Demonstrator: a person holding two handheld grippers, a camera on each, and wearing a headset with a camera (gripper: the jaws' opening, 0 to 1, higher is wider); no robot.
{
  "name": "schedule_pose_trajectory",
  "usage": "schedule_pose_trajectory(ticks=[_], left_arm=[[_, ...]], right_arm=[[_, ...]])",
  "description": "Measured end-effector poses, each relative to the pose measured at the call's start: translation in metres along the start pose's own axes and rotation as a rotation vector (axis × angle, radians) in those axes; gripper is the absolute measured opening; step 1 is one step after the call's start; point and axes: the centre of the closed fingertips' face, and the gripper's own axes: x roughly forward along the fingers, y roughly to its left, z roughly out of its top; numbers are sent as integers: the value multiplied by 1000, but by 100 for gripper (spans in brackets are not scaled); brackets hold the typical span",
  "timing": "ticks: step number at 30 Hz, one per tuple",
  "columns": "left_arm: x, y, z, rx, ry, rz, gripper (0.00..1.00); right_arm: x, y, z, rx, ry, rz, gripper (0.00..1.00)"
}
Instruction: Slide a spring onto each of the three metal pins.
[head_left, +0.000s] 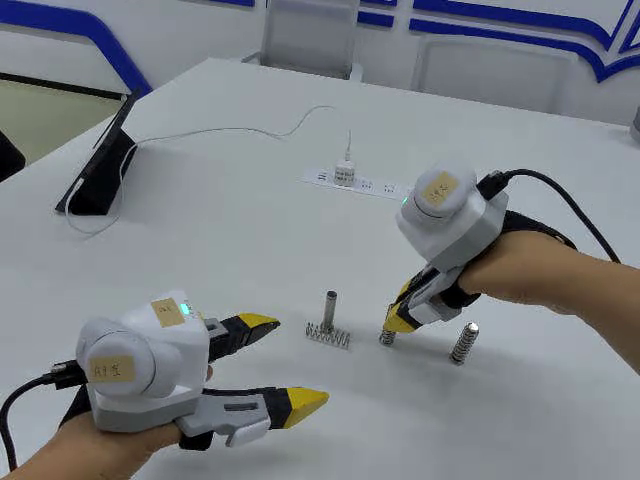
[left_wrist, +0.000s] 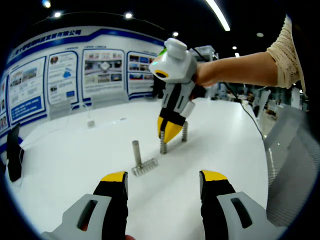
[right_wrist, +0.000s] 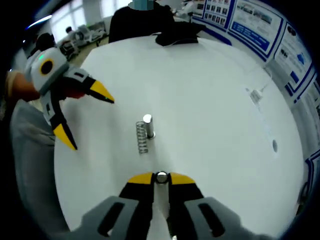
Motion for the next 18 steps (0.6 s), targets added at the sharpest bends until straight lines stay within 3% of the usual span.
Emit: schedule_pose_trajectory(ticks=[12,18], left_arm=[[0,0,0,-1,0,2,59],[-1,0,1,1,-2,4,59]], right_arm=[[3,2,-3,2,7,1,13],[0,2,-2,-14,-2,-8,18]])
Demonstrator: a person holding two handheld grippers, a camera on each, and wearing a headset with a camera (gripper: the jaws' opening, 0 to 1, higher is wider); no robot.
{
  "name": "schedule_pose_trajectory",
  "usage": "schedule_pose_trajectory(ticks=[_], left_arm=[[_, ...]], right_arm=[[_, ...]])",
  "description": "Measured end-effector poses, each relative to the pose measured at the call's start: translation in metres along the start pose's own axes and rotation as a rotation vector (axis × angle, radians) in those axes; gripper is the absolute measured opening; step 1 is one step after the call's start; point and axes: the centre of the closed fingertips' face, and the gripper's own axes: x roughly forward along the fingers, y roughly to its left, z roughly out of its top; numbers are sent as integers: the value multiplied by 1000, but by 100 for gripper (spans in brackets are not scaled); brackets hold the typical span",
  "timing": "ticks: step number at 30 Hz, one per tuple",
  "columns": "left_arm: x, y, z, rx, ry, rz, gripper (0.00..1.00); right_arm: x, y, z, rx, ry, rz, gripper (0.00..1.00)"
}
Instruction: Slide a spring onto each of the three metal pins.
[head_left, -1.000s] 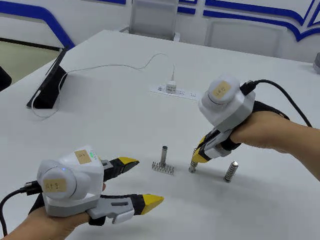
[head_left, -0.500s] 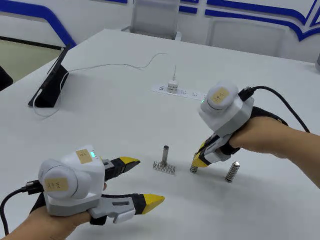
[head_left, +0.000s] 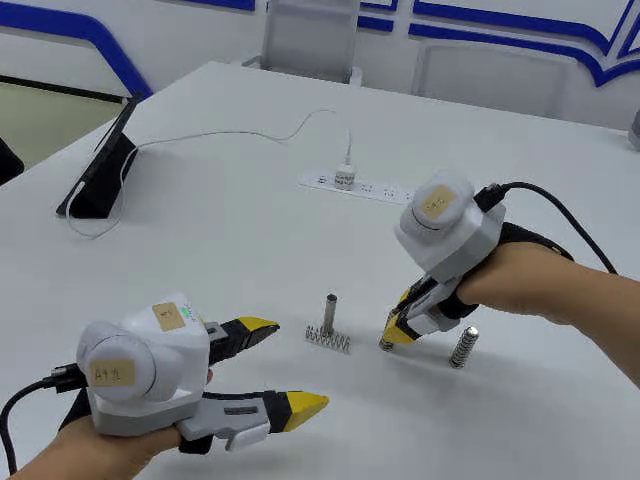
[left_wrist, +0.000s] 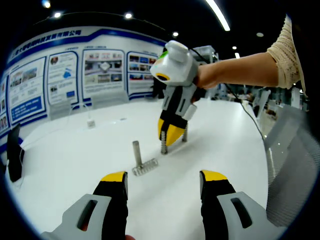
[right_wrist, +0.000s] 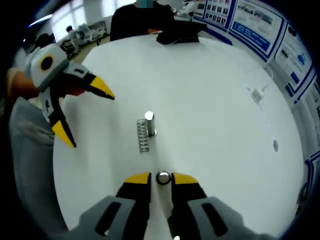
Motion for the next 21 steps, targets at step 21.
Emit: schedule_pose_trajectory(ticks=[21], left_arm=[[0,3,2,0,-2,3,58]], right_arm=[[3,27,39,-120,-83,21,19]])
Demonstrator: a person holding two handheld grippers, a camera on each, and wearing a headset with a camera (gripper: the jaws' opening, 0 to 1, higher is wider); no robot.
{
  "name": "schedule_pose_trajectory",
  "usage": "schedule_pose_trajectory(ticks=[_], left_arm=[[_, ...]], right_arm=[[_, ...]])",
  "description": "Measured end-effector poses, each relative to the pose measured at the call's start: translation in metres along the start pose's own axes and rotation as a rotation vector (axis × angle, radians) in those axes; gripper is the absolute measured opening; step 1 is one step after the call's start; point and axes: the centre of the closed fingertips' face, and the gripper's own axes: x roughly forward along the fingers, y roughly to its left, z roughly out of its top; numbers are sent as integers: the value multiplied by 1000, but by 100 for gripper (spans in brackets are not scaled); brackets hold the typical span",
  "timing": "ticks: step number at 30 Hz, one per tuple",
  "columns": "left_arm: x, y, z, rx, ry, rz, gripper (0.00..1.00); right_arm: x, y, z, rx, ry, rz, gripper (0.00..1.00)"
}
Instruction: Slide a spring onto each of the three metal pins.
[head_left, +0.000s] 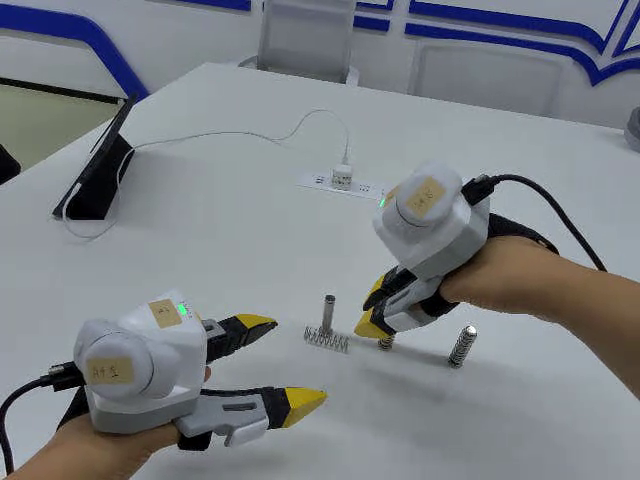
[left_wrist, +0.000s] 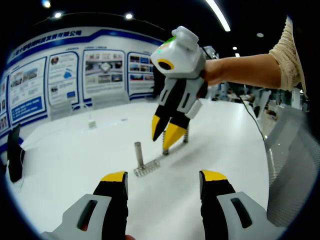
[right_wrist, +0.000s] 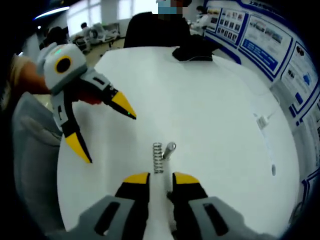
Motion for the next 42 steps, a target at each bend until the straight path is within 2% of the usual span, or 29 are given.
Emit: schedule_pose_trajectory(ticks=[6,10,24,36,42], left_arm=[[-1,3,-1,-3,0,7,58],[-1,3,-2,-4,3,8,58],[-1,6,-3,-7,9,15,58],[-3,7,-3,-5,12,20,57],[-3,7,-4,1,18,19,57]], right_arm=[[17,3,0,-21,27,14,17],[26,3,-5,-9,42,28,17],[39,2,-9,-2,66,47,14],[40,3,-8,5,72,53,12],[31,8,-8,-8,76,51,12]])
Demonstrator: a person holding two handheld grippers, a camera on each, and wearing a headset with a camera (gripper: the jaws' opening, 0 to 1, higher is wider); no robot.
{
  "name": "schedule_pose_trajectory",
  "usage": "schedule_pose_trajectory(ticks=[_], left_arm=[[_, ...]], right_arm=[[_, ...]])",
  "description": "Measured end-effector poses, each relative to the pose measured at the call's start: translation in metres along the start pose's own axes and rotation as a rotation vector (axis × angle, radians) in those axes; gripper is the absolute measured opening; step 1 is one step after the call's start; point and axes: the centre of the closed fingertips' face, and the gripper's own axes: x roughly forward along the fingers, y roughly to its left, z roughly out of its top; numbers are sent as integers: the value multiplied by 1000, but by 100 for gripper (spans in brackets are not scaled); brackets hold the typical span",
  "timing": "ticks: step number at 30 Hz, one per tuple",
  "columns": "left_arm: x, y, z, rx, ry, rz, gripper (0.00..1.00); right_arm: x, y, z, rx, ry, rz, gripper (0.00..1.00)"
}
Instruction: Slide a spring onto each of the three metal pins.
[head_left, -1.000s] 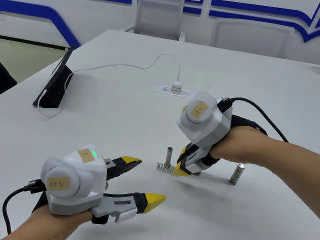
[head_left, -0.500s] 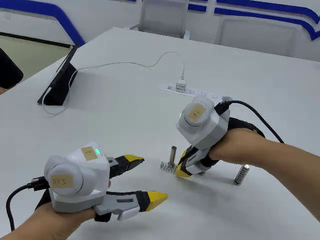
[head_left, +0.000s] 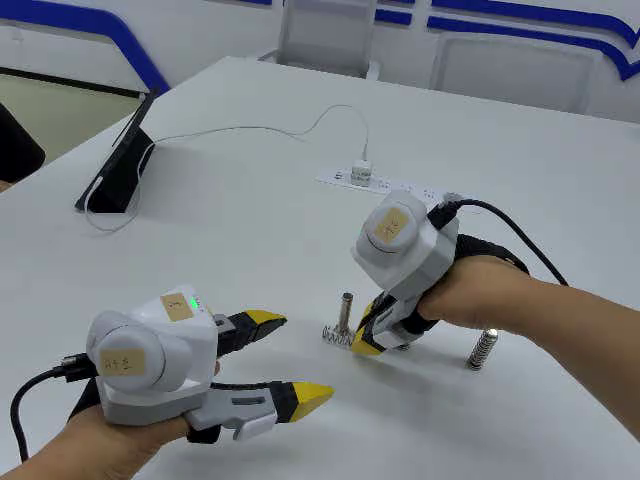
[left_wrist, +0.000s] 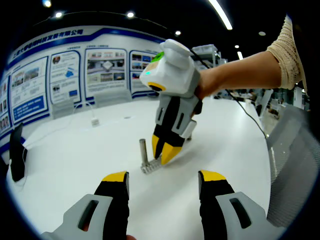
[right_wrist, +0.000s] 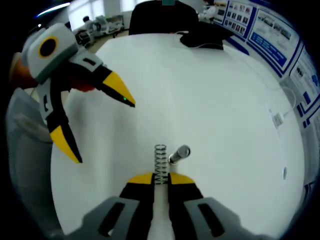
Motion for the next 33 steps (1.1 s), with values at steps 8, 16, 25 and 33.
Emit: schedule_pose_trajectory(ticks=[8,16,25,33], left_arm=[[3,-5,3,13,5,-14,56],[4,-10,0,17,12,-29,55],[4,-9,0,15,12,-30,55],[5,-10,-1,13,11,-33,55]], right_arm=[[-9,5,-1,-6,1,2,11],[-8,12,-7,38,-12,16,2],[-1,15,-14,0,29,19,2],[-7,13,-13,4,13,15,4]])
